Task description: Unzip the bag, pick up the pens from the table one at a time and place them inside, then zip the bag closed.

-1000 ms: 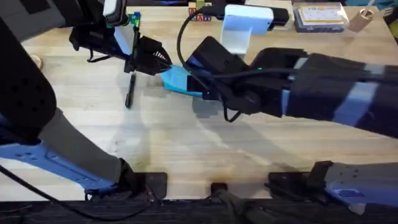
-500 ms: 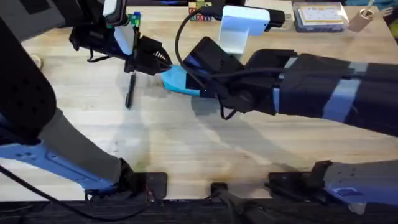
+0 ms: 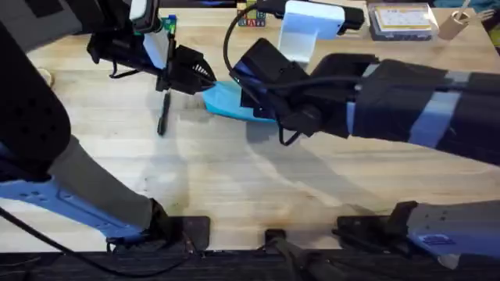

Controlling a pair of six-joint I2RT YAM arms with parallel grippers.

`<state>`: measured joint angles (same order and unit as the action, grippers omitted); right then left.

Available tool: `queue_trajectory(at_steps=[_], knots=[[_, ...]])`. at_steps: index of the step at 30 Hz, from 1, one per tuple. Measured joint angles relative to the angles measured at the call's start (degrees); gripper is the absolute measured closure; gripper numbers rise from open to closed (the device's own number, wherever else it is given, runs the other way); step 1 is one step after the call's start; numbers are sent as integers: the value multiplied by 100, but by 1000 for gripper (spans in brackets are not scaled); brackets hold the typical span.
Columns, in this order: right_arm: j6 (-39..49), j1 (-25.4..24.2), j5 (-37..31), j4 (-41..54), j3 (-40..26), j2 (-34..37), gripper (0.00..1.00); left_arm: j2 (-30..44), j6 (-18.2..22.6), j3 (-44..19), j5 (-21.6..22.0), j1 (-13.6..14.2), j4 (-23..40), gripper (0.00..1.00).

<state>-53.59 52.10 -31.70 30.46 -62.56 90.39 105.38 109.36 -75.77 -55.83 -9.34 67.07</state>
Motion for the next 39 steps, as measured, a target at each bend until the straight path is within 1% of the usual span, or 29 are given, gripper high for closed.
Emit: queue_trajectory(at_steps=[5, 9, 15, 25, 27, 30, 32, 34, 39], knots=[[-1, 53, -4, 741, -509, 0, 253, 0, 0, 0, 0, 0, 2, 959], [-21, 127, -4, 791, -784, 0, 267, 0, 0, 0, 0, 0, 2, 959], [-221, 135, 96, 823, -796, 84, 299, 0, 0, 0, 0, 0, 2, 959], [-537, 136, 153, 837, -796, 664, 314, 0, 0, 0, 1, 0, 2, 959], [-550, 136, 146, 837, -796, 662, 353, 0, 0, 0, 2, 0, 2, 959], [-565, 136, 127, 839, -796, 664, 457, 0, 0, 0, 2, 0, 2, 959], [-582, 136, 125, 840, -796, 664, 503, 0, 0, 0, 2, 0, 2, 959], [-600, 136, 122, 839, -796, 664, 519, 0, 0, 0, 2, 0, 2, 959], [-602, 59, 107, 830, -796, 739, 521, 2, 0, 0, 2, 0, 2, 959]])
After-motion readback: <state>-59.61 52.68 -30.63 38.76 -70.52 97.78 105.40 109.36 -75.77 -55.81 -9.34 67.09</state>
